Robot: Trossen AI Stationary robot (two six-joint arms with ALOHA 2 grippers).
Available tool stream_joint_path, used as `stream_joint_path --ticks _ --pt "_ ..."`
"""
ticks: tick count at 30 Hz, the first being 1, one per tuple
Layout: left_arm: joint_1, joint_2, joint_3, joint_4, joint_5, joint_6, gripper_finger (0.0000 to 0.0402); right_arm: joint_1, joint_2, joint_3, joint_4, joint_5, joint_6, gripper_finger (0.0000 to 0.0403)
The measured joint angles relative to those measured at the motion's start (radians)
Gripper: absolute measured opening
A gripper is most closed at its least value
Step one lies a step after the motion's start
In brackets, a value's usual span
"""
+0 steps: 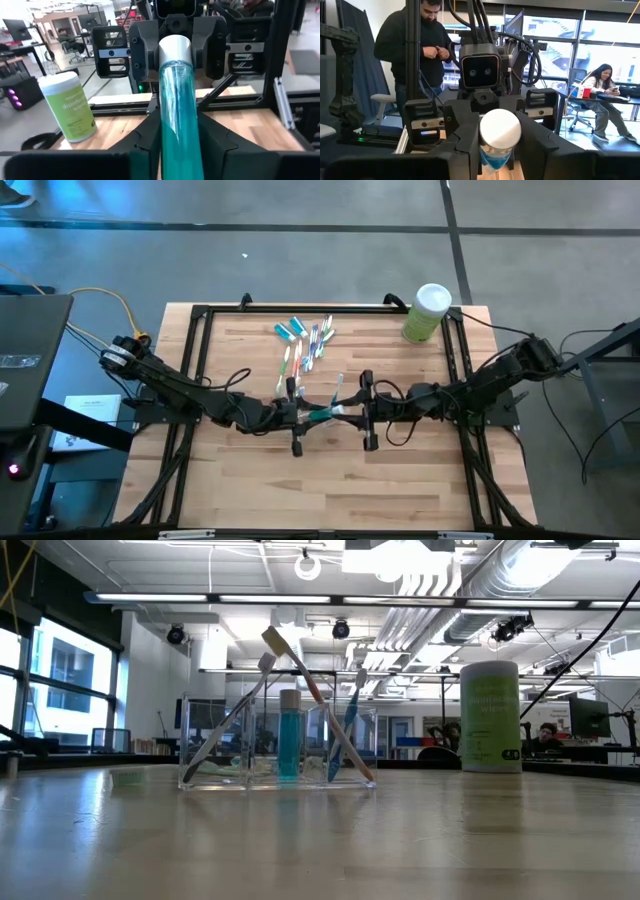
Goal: Pick & Place toothbrushing station
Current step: Put the blue mouthwash into the transparent organizer
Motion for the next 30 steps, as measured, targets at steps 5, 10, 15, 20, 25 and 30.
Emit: stream_joint_path --ticks 5,10,15,20,25,30 --pt "-0.02 0.0 0.0 0.011 -0.014 -0.013 0.0155 0.0 0.0 0.001 -0.055 0.004 0.029 0.0087" --pt "-0.07 -0.002 0.0 0.021 -0.068 0.014 0.0203 0.0 0.0 0.0 -0.167 0.003 0.112 0.0087" --pt "-0.146 -0.002 0.0 0.019 -0.228 0.009 0.0212 0.0 0.0 0.0 -0.296 -0.009 0.181 0.0087" --pt "-0.236 -0.002 0.0 0.017 -0.4 0.07 0.0213 0.002 0.013 0.0 -0.333 -0.107 0.162 0.0087" --pt "-0.32 -0.002 0.0 0.017 -0.573 0.1 0.0213 -0.026 0.099 0.008 -0.299 -0.095 0.162 0.0087" --pt "-0.387 -0.002 0.0 0.016 -0.727 0.19 0.0213 -0.046 0.213 0.064 -0.3 -0.046 0.096 0.0087"
